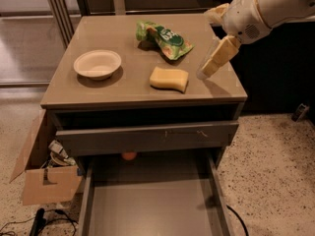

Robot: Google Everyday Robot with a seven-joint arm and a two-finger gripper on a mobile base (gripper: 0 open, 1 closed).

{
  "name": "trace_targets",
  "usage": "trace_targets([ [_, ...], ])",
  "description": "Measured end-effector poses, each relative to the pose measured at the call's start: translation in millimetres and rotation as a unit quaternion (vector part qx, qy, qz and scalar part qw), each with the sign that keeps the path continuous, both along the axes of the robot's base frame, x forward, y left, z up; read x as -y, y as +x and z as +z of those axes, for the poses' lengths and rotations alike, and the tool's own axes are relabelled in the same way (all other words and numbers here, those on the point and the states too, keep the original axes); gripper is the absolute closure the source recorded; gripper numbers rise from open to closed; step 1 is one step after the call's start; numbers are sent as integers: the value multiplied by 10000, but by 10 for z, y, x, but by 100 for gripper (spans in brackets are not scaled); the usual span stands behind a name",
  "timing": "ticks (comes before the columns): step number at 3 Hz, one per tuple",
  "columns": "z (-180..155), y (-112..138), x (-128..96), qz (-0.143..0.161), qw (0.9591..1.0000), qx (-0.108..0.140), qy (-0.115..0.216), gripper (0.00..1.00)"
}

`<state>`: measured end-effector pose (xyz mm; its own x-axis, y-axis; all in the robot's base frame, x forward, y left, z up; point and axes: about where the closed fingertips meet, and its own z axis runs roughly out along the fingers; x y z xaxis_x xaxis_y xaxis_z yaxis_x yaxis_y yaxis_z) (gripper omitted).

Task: Place sponge into middle drawer

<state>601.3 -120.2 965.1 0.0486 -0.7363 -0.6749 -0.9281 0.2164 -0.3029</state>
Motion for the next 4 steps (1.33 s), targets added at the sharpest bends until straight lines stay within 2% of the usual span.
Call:
trace_targets([
  [1, -132, -119, -43, 17, 9996, -252, 134, 0],
  [2, -372, -133, -51, -209, 9991, -358, 101, 0],
  [4, -789, 74, -116, -495, 9980, -318, -227, 0],
])
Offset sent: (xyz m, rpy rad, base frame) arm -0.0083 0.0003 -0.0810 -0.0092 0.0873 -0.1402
